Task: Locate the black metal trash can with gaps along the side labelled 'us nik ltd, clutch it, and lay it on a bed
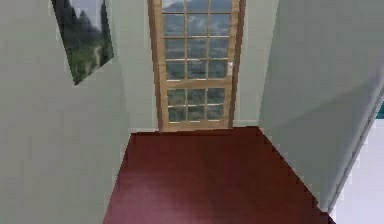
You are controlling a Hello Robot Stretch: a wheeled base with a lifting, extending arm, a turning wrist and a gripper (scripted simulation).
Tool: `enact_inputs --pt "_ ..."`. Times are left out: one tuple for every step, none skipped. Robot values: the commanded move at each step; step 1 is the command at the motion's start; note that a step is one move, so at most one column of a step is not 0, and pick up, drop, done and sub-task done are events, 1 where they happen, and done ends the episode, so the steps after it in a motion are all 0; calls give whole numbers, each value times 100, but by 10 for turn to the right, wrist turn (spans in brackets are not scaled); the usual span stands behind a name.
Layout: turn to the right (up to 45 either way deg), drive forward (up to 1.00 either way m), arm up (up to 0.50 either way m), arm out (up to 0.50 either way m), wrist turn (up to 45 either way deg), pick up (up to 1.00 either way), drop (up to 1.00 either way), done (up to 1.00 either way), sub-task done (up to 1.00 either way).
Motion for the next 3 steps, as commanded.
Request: enact_inputs --pt "-450 0 0 0 0 0 0 0 0" --pt "-450 0 0 0 0 0 0 0 0" --pt "-30 0 0 0 0 0 0 0 0"
